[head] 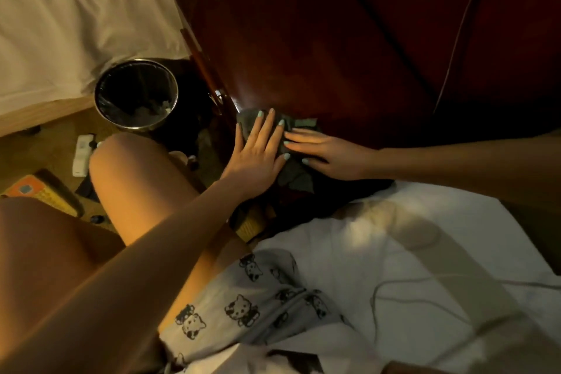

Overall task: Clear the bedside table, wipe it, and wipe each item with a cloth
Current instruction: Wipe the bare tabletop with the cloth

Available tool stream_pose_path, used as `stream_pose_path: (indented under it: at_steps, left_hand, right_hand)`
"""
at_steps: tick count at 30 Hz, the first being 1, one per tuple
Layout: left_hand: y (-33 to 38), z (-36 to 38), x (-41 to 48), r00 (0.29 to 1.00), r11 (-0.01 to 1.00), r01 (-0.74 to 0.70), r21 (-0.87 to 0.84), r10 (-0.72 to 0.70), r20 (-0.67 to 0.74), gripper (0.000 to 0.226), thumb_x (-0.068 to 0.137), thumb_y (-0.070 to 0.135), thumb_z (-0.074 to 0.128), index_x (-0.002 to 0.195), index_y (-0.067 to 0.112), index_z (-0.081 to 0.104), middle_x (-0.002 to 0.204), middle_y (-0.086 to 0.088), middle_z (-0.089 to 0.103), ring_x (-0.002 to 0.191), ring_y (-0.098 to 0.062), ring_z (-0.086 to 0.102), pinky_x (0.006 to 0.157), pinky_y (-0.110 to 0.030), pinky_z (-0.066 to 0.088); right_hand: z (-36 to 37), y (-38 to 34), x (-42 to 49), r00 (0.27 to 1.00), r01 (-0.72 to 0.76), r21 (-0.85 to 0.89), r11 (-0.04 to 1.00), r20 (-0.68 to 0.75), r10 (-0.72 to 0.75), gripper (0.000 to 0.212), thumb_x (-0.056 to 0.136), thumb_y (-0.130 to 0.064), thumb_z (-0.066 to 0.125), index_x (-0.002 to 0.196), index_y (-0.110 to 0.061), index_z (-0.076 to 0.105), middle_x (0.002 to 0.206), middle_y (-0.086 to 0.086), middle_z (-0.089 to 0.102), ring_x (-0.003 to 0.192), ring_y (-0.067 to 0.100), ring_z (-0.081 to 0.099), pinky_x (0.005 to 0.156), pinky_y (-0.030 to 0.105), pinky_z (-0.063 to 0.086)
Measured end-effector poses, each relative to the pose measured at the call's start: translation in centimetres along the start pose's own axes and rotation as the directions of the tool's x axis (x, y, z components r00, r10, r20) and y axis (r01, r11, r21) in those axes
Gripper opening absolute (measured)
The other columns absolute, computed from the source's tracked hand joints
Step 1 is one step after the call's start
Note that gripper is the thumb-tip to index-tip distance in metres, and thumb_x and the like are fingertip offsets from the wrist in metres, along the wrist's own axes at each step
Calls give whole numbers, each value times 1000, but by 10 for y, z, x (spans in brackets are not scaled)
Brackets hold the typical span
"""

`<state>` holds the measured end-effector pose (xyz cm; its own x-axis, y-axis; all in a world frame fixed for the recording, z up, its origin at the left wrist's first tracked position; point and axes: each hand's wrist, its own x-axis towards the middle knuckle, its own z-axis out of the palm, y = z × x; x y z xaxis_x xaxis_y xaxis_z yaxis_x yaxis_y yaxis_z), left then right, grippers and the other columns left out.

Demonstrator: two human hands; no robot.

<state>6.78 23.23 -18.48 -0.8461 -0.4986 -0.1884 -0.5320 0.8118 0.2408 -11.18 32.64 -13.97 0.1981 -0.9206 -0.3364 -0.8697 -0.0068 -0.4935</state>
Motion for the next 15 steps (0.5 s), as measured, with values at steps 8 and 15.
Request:
stream_pose_path:
  at_steps: [8, 15]
  left_hand:
    - [50, 15, -36, 997, 997, -19, 80, 13, 77, 90, 94, 67, 22, 151, 7, -14, 157, -19, -26, 145, -35, -23, 118, -50, -12]
    - [53, 12, -16, 994, 995, 94, -13, -93, 59, 73, 99, 60, 14, 153, 19, -13, 159, -5, -27, 146, -24, -24, 115, -52, -15]
  right_hand:
    - [36, 5, -52, 983, 88, -14, 996, -163, -89, 37, 96, -17, 56, 132, -8, 54, 147, 9, 42, 139, 19, 33, 112, 25, 27]
    - [36, 21, -45, 949, 50, -22, 999, -311, -54, 33, 100, -19, 42, 123, -1, 58, 142, 13, 46, 135, 19, 39, 112, 32, 33]
